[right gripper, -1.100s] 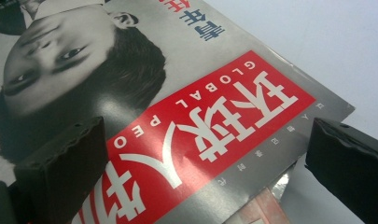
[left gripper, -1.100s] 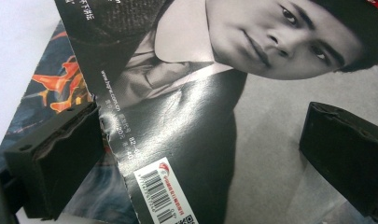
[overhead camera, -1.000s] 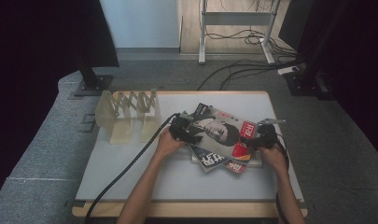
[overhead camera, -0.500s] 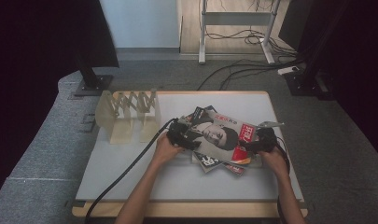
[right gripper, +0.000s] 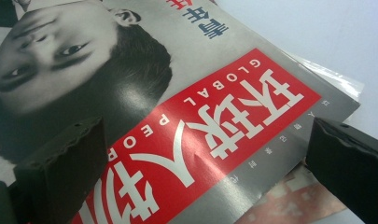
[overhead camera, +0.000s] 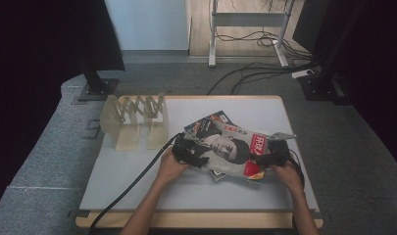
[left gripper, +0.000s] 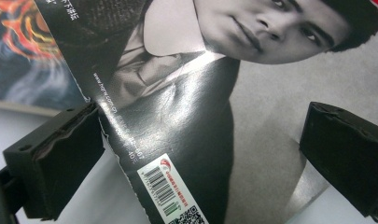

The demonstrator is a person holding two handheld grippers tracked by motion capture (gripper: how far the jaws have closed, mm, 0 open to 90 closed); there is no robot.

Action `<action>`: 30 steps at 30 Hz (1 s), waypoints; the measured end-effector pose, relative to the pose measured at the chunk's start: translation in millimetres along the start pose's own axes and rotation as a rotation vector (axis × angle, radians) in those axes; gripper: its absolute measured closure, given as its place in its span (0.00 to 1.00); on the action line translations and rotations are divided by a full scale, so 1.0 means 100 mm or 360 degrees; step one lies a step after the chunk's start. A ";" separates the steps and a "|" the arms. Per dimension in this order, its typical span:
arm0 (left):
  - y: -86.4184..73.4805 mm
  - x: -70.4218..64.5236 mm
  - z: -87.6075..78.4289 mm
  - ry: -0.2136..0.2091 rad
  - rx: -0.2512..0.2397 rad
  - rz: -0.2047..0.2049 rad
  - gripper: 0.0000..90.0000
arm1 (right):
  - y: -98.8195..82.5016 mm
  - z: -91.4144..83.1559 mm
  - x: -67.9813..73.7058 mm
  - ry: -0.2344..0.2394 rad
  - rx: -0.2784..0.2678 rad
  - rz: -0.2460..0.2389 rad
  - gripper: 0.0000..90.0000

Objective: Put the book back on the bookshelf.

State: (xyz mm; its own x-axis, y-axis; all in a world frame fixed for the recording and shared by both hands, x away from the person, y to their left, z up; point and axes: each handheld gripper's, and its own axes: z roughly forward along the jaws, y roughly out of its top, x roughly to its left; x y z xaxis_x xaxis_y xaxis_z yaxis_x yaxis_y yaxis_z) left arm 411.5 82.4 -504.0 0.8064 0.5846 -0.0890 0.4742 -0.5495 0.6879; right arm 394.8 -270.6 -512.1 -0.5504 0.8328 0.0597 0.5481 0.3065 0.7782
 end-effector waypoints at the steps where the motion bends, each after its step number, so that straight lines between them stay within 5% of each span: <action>1: -0.02 -0.03 -0.01 0.0004 -0.0001 0.0004 0.00 | -0.01 -0.01 0.01 0.0003 -0.0002 -0.0001 0.00; 14: -0.24 -0.28 -0.11 -0.0022 0.0026 0.0032 0.00 | -0.07 -0.06 0.09 0.0050 -0.0004 -0.0025 0.00; 23: -0.04 -0.16 -0.28 -0.0030 -0.0062 0.0068 0.00 | -0.07 -0.12 0.12 0.0033 -0.0007 -0.0030 0.00; 30: 0.17 -0.03 -0.25 -0.0038 -0.0055 0.0119 0.00 | -0.08 -0.27 0.21 -0.0006 -0.0025 -0.0038 0.00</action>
State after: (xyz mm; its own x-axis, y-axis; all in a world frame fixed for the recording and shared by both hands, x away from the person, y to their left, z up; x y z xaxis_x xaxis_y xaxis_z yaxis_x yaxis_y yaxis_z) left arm 408.0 86.4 -474.2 0.8476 0.5279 -0.0530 0.4000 -0.5702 0.7176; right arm 362.2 -267.9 -500.2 -0.5609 0.8270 0.0384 0.5247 0.3192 0.7891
